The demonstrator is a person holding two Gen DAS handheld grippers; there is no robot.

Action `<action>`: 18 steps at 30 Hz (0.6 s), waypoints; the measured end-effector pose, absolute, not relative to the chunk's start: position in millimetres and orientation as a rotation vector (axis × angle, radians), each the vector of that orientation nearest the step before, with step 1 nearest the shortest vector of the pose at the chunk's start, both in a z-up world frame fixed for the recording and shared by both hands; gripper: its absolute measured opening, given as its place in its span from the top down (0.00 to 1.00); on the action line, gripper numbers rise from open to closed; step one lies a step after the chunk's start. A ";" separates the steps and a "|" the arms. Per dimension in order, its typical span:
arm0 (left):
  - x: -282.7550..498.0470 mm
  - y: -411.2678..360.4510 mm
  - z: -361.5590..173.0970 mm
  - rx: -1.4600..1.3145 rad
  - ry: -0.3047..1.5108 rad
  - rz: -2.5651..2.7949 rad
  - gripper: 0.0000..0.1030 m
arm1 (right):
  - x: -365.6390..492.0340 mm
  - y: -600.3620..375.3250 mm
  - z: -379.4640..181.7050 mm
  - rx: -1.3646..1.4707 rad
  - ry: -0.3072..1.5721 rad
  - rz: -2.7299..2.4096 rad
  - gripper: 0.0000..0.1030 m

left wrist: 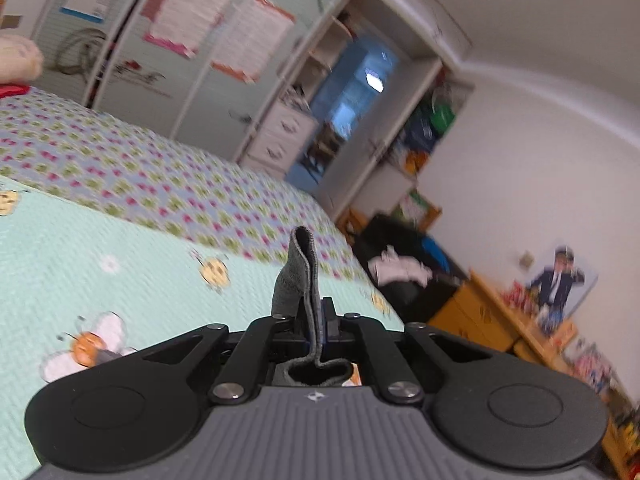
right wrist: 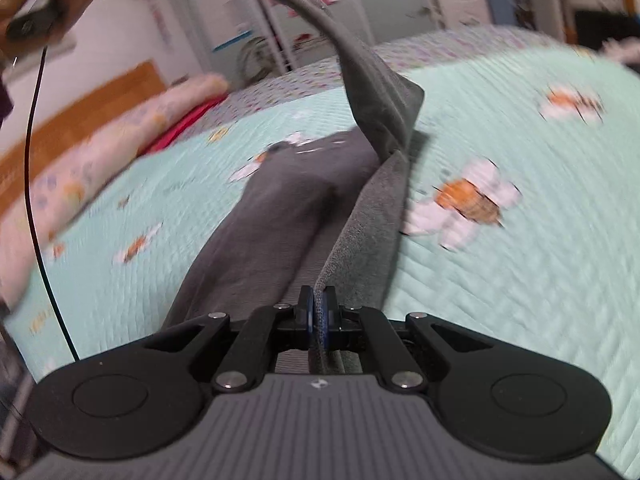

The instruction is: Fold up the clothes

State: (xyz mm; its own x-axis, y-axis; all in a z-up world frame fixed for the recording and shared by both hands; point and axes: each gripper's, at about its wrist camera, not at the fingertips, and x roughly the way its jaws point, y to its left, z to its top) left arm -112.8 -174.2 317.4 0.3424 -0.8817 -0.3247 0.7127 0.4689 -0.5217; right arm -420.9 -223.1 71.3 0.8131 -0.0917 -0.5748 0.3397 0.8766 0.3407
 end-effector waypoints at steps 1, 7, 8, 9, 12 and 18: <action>-107.7 -159.9 315.2 -0.328 0.615 -1.041 0.97 | -415.8 -215.0 75.6 0.410 0.592 -0.231 0.97; -72.7 -89.7 254.0 -0.393 0.701 -0.877 0.97 | -391.3 -187.3 66.5 0.321 0.679 -0.203 0.97; -67.3 -80.5 240.5 -0.405 0.725 -0.845 0.97 | -388.7 -184.4 64.6 0.315 0.691 -0.201 0.97; -62.4 -71.0 227.1 -0.420 0.748 -0.815 0.97 | -386.2 -181.6 62.8 0.309 0.702 -0.198 0.97; -53.7 -39.9 198.0 -0.511 0.782 -0.772 0.97 | -384.4 -175.1 65.7 0.271 0.716 -0.196 0.97; -53.4 -4.6 189.6 -0.633 0.808 -0.810 0.97 | -384.6 -179.0 72.4 0.259 0.710 -0.214 0.97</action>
State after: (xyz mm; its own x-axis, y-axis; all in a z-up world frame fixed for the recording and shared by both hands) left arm -53.4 -4.6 189.6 0.4336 -0.8193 -0.3752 0.3763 0.5429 -0.7508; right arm -384.6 -179.0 72.4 0.7391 -0.1058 -0.6652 0.2804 0.9463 0.1610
